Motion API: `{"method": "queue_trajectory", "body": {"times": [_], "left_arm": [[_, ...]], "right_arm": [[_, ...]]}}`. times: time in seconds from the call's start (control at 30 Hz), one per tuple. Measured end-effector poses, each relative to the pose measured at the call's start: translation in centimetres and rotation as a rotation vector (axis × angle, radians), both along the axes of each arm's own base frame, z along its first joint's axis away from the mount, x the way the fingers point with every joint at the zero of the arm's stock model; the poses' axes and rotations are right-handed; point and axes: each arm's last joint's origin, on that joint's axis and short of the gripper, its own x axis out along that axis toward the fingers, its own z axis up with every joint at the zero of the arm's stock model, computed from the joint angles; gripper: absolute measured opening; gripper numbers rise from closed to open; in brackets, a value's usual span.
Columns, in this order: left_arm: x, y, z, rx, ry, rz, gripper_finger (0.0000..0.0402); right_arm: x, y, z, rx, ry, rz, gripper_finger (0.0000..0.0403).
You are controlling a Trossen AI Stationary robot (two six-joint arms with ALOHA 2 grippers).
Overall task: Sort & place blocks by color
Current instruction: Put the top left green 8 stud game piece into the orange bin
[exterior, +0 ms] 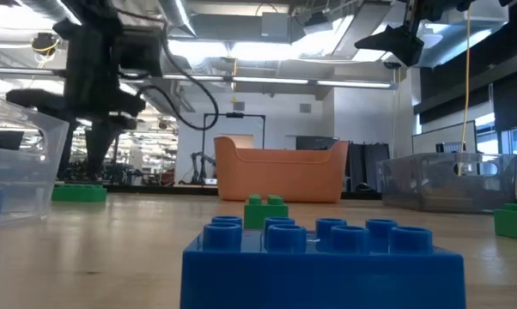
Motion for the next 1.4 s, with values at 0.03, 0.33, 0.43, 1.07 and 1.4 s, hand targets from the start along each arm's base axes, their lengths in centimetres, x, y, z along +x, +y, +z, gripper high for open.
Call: {"method": "queue_trajectory", "body": {"times": [0.03, 0.33, 0.43, 1.07, 1.4], "left_arm": [[0.1, 0.2, -0.4, 0.001, 0.005, 0.003, 0.0266], [-0.4, 1.6, -2.9, 0.026, 0.088, 0.054, 0.0265], [-0.8, 1.7, -3.6, 0.017, 0.114, 0.049, 0.0265], [-1.0, 1.6, -4.4, 0.008, 0.091, 0.002, 0.0196], [-0.2, 1.9, -3.1, 0.004, 0.07, 0.079, 0.0128]], "right_arm": [[0.0, 0.0, 0.0, 0.0, 0.001, 0.0, 0.0371], [0.0, 0.0, 0.0, 0.0, 0.003, 0.0, 0.0371], [0.0, 0.0, 0.0, 0.0, 0.002, 0.001, 0.0371], [0.0, 0.0, 0.0, 0.001, 0.002, 0.002, 0.0371], [0.0, 0.0, 0.0, 0.0, 0.002, 0.002, 0.0371]]}}
